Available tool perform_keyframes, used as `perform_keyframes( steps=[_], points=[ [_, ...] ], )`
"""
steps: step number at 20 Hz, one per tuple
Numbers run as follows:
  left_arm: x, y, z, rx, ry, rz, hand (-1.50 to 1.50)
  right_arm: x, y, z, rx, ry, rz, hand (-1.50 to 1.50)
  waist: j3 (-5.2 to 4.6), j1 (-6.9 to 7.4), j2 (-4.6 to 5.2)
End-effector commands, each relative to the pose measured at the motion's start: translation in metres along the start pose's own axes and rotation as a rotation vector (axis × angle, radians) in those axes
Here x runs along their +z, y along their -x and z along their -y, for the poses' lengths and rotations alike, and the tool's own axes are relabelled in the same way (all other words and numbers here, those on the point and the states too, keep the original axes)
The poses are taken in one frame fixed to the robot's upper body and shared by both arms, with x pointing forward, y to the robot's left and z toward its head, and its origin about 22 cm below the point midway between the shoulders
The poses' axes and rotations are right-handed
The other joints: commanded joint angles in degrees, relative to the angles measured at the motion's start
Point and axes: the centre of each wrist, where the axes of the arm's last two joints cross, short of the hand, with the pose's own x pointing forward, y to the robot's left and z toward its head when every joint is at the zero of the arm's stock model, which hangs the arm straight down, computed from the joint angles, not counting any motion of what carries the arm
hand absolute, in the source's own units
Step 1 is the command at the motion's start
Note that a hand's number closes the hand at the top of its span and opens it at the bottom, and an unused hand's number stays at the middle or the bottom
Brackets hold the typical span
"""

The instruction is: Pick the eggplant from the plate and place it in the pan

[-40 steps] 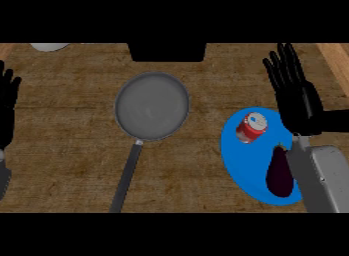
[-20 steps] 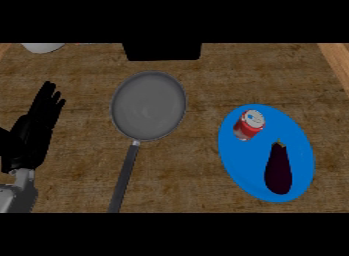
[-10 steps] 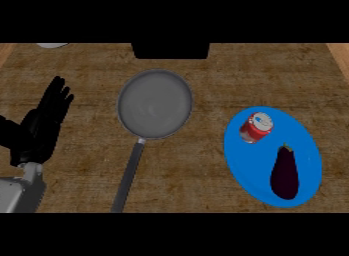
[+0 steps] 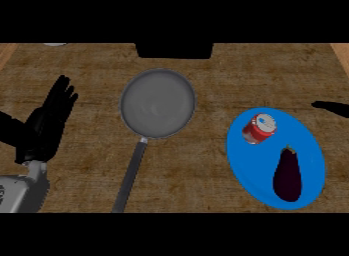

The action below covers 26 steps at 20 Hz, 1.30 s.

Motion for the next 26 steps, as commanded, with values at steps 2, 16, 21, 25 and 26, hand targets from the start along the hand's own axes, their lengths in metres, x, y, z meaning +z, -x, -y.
perform_keyframes(
  steps=[2, 16, 21, 25, 26],
  points=[
    [-0.002, 0.004, 0.007, -0.007, -0.02, 0.01, 0.0, -0.01, -0.024, -0.01, 0.111, -0.205, -0.036, -1.5, -0.01, -1.25, -0.31],
    [-0.003, -0.007, -0.015, 0.008, -0.043, -0.01, 0.0, -0.014, -0.089, -0.027, 0.341, -0.141, -0.103, -1.5, 0.03, -1.48, -0.34],
    [0.02, 0.013, -0.023, -0.019, -0.023, 0.015, 0.0, -0.025, -0.105, -0.038, 0.29, -0.12, -0.075, -1.5, 0.04, -1.34, -0.37],
    [-0.005, -0.003, -0.017, -0.002, -0.008, 0.007, 0.0, -0.037, -0.09, -0.037, 0.321, -0.186, -0.131, -1.5, 0.05, -1.51, -0.3],
    [-0.006, 0.0, -0.005, 0.0, -0.034, -0.003, 0.0, -0.02, -0.111, -0.039, 0.338, -0.178, -0.123, -1.5, 0.03, -1.81, -0.4]
  ],
)
